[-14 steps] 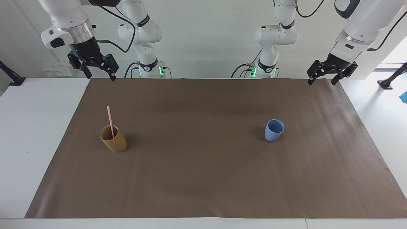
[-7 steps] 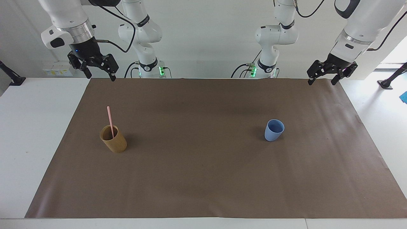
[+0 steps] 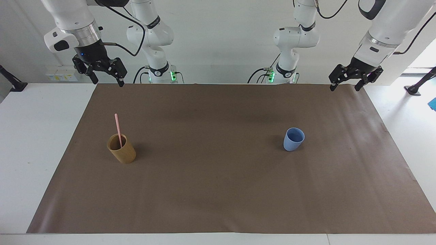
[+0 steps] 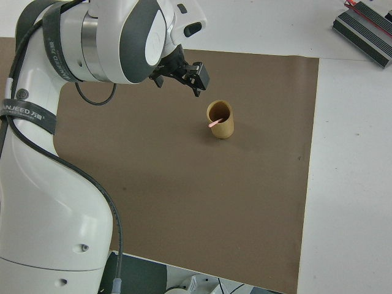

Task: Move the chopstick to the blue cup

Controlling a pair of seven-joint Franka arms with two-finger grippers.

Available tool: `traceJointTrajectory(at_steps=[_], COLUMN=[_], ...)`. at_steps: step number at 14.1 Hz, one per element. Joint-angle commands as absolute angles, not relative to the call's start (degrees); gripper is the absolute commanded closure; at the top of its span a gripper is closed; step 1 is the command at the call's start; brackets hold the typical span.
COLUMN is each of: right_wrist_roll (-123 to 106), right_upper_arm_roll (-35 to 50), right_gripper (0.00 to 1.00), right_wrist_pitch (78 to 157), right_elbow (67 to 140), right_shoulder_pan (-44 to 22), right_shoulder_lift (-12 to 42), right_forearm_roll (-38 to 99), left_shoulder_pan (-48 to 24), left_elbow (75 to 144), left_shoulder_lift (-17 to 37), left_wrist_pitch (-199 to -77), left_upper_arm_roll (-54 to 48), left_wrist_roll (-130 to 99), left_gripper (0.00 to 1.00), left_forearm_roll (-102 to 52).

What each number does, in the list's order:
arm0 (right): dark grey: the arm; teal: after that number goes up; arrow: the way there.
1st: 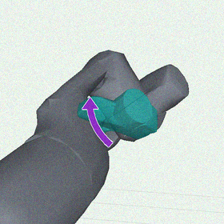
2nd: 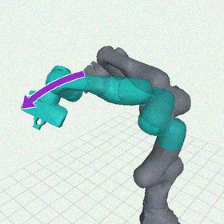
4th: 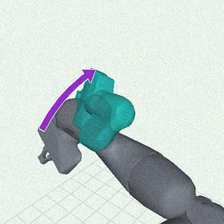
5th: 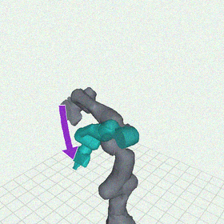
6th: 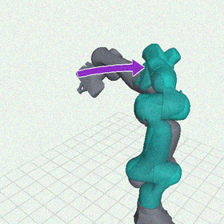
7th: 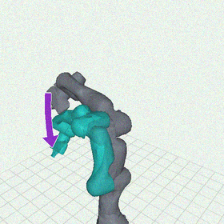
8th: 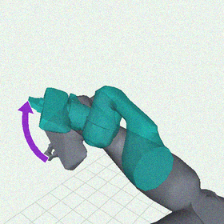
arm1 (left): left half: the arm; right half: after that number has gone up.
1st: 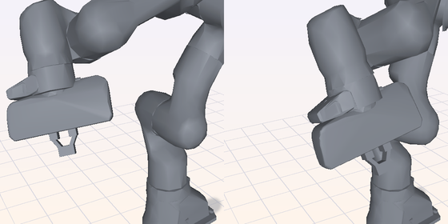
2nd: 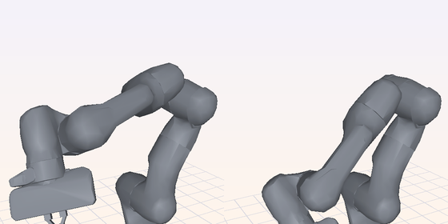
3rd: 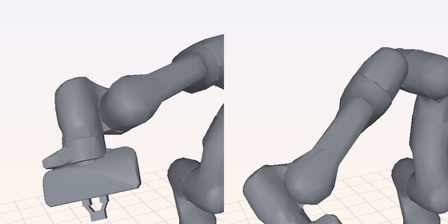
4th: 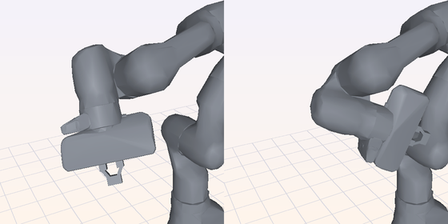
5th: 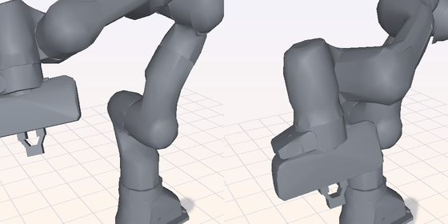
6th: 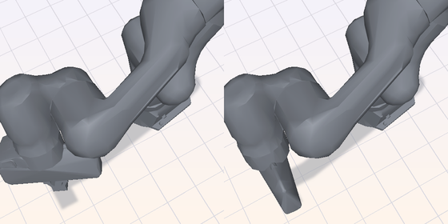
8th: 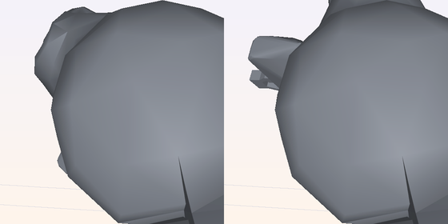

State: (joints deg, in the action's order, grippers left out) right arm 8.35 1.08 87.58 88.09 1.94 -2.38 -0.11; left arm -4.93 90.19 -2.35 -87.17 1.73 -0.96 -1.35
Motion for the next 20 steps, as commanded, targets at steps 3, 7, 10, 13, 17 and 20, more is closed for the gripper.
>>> traceJointTrajectory(at_steps=[3, 7, 10, 13, 17, 20], right_wrist_roll=[7.7, 7.6, 7.6, 7.6, 7.6, 7.6], right_upper_arm_roll=[1.5, 1.4, 1.5, 1.4, 1.5, 1.4], right_gripper=[0.0, 0.0, 0.0, 0.0, 0.0, 0.0], right_wrist_pitch=[87.5, 87.5, 87.5, 87.5, 87.5, 87.5], right_elbow=[88.5, 88.4, 88.4, 88.4, 88.4, 88.4], right_shoulder_pan=[2.7, 2.7, 2.7, 2.7, 2.7, 2.7], right_shoulder_lift=[-2.7, -2.7, -2.7, -2.7, -2.7, -2.7], right_forearm_roll=[0.5, 0.5, 0.5, 0.5, 0.5, 0.5], left_shoulder_pan=[-4.2, -4.2, -4.2, -4.2, -4.2, -4.6], left_elbow=[89.3, 89.3, 89.3, 89.3, 89.3, 89.5], left_shoulder_lift=[-2.2, -2.2, -2.2, -2.2, -2.2, -2.4], left_wrist_pitch=[-86.5, -86.5, -86.5, -86.5, -86.5, -85.3], left_upper_arm_roll=[1.4, 1.4, 1.4, 1.4, 1.4, 1.3], left_wrist_roll=[-0.3, -0.4, -0.3, -0.3, -0.3, -0.2], left_gripper=[0.0, 0.0, 0.0, 0.0, 0.0, 0.0], left_forearm_roll=[-1.9, -1.9, -1.9, -1.9, -1.9, -1.9])
